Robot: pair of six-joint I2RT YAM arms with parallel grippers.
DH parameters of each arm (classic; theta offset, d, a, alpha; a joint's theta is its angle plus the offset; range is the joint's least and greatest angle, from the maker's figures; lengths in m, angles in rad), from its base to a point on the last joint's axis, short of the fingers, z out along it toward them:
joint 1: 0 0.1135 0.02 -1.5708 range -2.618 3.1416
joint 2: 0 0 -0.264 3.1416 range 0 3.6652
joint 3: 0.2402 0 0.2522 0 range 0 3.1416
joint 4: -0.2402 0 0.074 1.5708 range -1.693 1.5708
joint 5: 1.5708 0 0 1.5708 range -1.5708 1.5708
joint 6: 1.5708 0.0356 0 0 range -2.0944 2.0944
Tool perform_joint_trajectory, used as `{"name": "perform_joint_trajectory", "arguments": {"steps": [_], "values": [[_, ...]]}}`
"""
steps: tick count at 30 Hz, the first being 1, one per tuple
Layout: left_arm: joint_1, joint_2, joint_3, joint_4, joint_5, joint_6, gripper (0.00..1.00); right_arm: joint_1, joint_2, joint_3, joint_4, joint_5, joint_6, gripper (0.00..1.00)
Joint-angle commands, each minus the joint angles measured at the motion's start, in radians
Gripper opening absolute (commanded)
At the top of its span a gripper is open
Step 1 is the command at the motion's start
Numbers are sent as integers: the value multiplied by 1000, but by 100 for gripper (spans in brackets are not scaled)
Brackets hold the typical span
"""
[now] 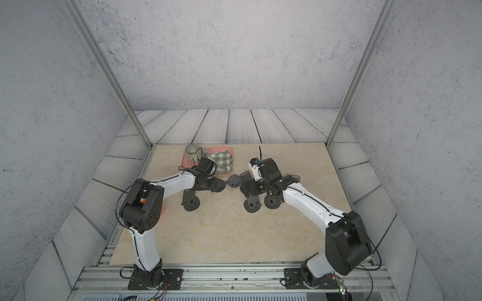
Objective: Open the phone stand
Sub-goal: Adjust the phone stand at the center of the board, then pick up the phone stand at the center of the board.
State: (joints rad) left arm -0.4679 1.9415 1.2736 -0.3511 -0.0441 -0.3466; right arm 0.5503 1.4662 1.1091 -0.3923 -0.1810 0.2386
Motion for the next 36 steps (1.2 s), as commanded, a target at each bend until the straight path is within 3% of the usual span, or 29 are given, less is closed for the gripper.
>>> {"name": "perform_joint_trajectory", "arguments": {"steps": [1, 13, 15, 19, 24, 36], "values": [[-20, -35, -36, -7, 0, -15, 0, -4, -27, 1, -2, -8, 0, 99], [-72, -100, -8, -70, -117, 18, 1, -2, -27, -5, 3, -5, 1, 99], [-78, -99, 16, -99, -143, 38, 13, -6, -29, -5, 1, -4, 1, 99], [-80, -80, 46, -152, -158, 76, 53, -5, -27, -5, 1, 0, 0, 99], [-80, -60, 50, -166, -145, 101, 86, -4, -28, -8, 3, 2, 2, 99], [-80, 52, 136, -205, -102, 123, 85, -9, -32, -9, 0, 6, 2, 99]]}}
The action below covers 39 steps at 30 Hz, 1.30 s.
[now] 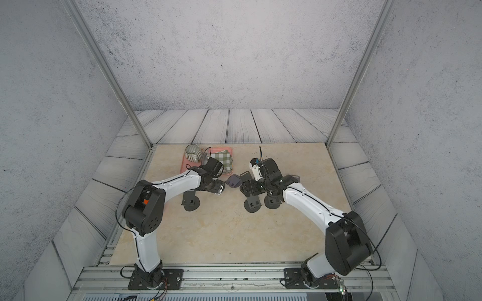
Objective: Open the phone stand
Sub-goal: Pick up the phone stand at the center of the board.
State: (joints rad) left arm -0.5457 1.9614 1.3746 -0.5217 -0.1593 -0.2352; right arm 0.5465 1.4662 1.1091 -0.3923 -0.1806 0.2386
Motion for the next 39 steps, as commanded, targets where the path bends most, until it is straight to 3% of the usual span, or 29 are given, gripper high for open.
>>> {"name": "perform_joint_trajectory", "arguments": {"steps": [1, 10, 22, 39], "values": [[-2, 43, 46, -41, 13, 13, 85, -5, -32, -9, 0, 6, 2, 99], [-2, 106, 93, -63, 17, 12, 77, -9, -27, -12, 6, 7, 2, 99], [0, 99, 83, -61, 29, -2, 39, -11, -25, -10, 4, 4, 4, 99], [0, -151, -91, 21, 40, -28, 36, -11, -3, 17, 19, -66, 53, 99]]}}
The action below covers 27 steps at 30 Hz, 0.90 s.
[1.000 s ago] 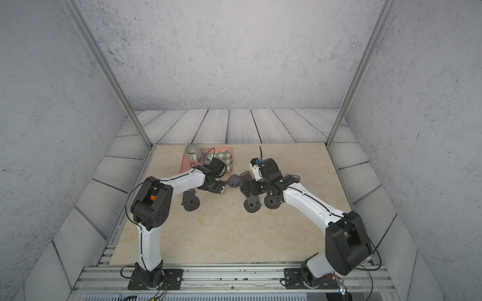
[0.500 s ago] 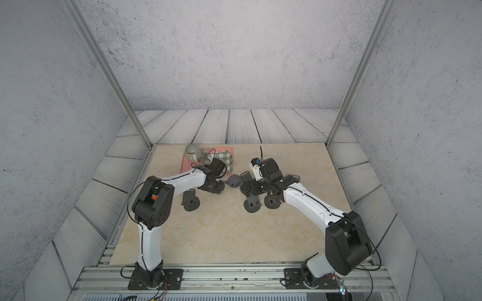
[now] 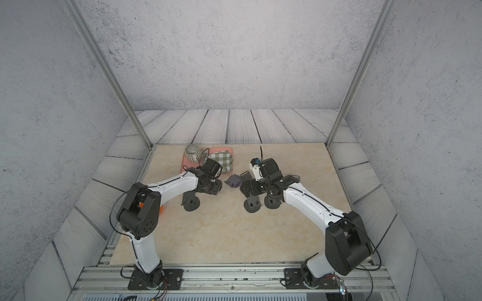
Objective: Open the phone stand
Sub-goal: Pick up the phone stand at the center of the board.
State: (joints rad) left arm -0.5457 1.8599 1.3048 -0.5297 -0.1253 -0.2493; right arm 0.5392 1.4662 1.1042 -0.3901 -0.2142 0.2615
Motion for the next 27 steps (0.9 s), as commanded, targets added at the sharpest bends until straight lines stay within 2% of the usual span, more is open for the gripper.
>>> {"name": "perform_joint_trajectory", "arguments": {"steps": [1, 13, 20, 27], "values": [[0, -65, -29, 33, 7, -17, 36, -4, -2, 22, 20, -38, 39, 99], [0, -273, -175, 172, 113, -35, 36, -2, 3, 10, 129, -163, 170, 99], [3, -427, -292, 281, 221, -40, 37, 1, 22, -4, 210, -218, 239, 89], [3, -494, -357, 353, 336, -55, 37, 22, 40, 13, 236, -242, 267, 72]]}}
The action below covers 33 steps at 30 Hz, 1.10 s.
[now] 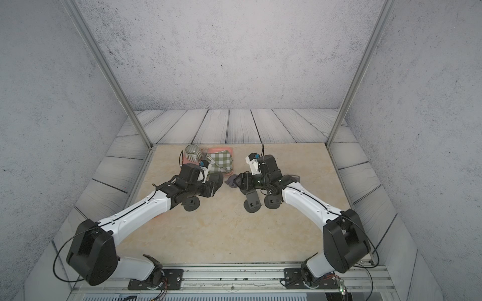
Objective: Open the phone stand
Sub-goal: Pick up the phone stand at the center of the board, then open the phone stand.
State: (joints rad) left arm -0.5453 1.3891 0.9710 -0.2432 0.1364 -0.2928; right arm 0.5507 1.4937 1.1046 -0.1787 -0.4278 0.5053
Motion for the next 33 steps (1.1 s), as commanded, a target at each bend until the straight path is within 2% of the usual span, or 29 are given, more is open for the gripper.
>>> {"name": "perform_joint_trajectory", "arguments": {"steps": [1, 11, 28, 30, 33], "values": [[2, -28, -32, 79, 87, -16, 37, 16, 16, 11, 32, -29, 28, 70], [2, -34, -65, 148, 173, -34, 37, 67, 42, 24, 52, -25, 43, 63], [2, -60, -136, 290, 296, -117, 37, 86, 124, 55, 88, -21, 51, 50], [2, -59, -150, 319, 324, -128, 37, 89, 134, 58, 101, -26, 57, 44], [2, -60, -167, 357, 354, -144, 37, 95, 153, 67, 111, -31, 59, 29]]}}
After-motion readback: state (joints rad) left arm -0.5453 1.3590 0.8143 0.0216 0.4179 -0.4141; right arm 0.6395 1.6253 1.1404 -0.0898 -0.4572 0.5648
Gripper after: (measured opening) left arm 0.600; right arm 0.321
